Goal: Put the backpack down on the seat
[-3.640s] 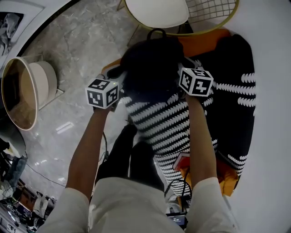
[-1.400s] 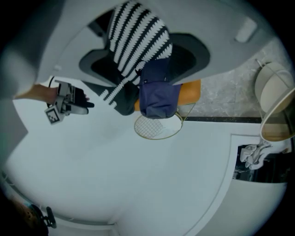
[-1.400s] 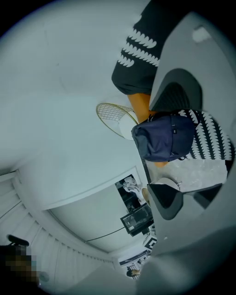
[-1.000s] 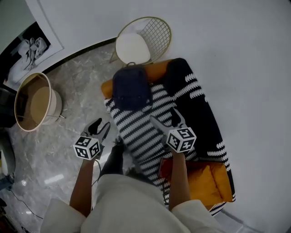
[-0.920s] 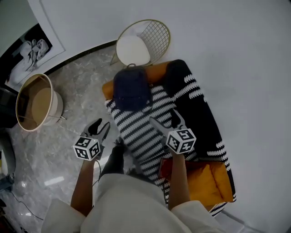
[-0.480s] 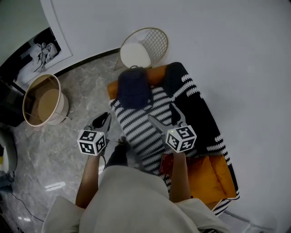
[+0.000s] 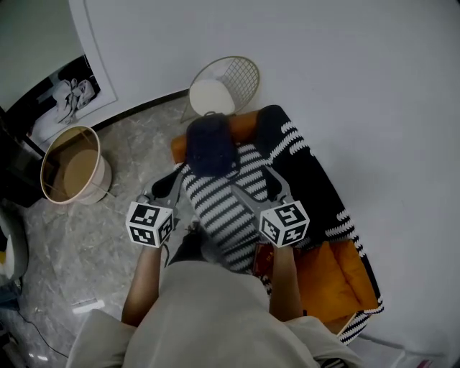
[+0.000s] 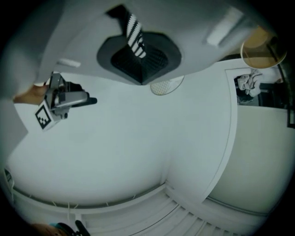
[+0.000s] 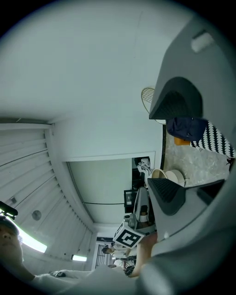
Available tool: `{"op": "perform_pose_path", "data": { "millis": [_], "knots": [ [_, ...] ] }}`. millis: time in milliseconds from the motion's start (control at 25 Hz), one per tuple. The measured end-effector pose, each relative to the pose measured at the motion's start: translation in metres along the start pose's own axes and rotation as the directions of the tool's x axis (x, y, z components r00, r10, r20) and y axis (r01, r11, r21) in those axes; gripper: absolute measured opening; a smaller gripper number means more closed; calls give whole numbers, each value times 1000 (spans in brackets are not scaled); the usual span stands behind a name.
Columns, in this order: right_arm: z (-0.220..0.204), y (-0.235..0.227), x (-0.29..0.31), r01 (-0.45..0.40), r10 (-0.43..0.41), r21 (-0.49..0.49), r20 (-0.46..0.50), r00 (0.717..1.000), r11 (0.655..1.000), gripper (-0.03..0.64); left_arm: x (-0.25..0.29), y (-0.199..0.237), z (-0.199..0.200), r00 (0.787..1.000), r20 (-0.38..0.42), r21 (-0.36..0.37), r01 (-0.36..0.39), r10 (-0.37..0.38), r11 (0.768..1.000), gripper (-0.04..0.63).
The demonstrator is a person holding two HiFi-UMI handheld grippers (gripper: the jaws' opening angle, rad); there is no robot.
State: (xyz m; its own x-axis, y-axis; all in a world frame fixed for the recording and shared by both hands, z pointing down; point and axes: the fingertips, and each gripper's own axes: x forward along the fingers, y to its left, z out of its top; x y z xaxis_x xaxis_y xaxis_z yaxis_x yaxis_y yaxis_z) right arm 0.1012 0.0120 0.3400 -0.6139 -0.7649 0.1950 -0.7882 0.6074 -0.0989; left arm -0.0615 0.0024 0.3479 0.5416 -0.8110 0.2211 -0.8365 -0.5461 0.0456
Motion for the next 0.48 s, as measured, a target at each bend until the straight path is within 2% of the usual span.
{"op": "perform_pose_path", "data": {
  "millis": [360, 480],
  "knots": [
    [28, 27, -28, -27, 28, -25, 46, 999, 999, 233, -22, -28, 38, 997, 63, 61, 49, -53, 997, 3],
    [30, 30, -30, -16, 18, -54, 30, 999, 998, 158, -26, -33, 45, 995, 68, 78, 64, -70, 995, 3]
  ]
}}
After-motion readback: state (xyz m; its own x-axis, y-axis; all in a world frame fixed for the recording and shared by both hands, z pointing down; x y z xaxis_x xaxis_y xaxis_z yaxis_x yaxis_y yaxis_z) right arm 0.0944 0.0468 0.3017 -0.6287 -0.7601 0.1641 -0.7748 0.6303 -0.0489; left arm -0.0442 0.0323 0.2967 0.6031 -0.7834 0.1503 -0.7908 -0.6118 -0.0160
